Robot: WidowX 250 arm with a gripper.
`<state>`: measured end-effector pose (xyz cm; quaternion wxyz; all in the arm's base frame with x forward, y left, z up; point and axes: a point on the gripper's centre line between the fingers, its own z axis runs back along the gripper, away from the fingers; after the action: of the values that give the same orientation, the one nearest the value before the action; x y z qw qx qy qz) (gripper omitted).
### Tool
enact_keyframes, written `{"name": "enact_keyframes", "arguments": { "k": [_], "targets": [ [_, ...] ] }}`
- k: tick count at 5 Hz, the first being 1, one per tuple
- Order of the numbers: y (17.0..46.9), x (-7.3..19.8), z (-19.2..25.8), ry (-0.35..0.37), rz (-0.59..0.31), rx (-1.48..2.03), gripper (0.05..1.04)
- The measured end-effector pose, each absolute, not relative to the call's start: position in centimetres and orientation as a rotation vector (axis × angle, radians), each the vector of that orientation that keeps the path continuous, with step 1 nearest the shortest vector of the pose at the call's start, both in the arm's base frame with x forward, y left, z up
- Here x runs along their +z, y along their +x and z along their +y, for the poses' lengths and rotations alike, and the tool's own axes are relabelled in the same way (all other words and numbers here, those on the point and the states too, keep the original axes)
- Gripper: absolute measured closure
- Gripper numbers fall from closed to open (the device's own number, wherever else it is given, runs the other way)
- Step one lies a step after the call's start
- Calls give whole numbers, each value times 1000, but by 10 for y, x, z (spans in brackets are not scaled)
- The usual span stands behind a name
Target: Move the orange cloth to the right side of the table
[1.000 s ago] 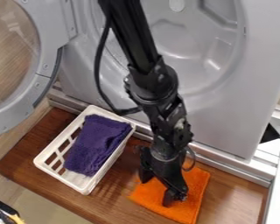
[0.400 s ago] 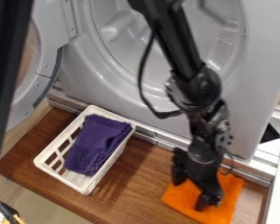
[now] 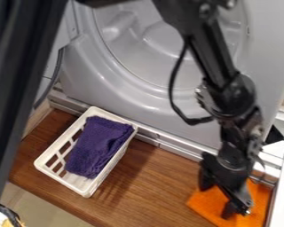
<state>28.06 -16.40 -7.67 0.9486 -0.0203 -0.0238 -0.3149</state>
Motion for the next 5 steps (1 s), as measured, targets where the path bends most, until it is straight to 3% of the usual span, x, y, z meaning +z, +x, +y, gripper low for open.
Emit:
{"name": "enact_keyframes", "arguments": {
  "k": [3, 5],
  "targets": [
    [276, -71, -166, -23, -2, -674, 85],
    [268, -30, -155, 11, 7, -618, 85]
  ]
}}
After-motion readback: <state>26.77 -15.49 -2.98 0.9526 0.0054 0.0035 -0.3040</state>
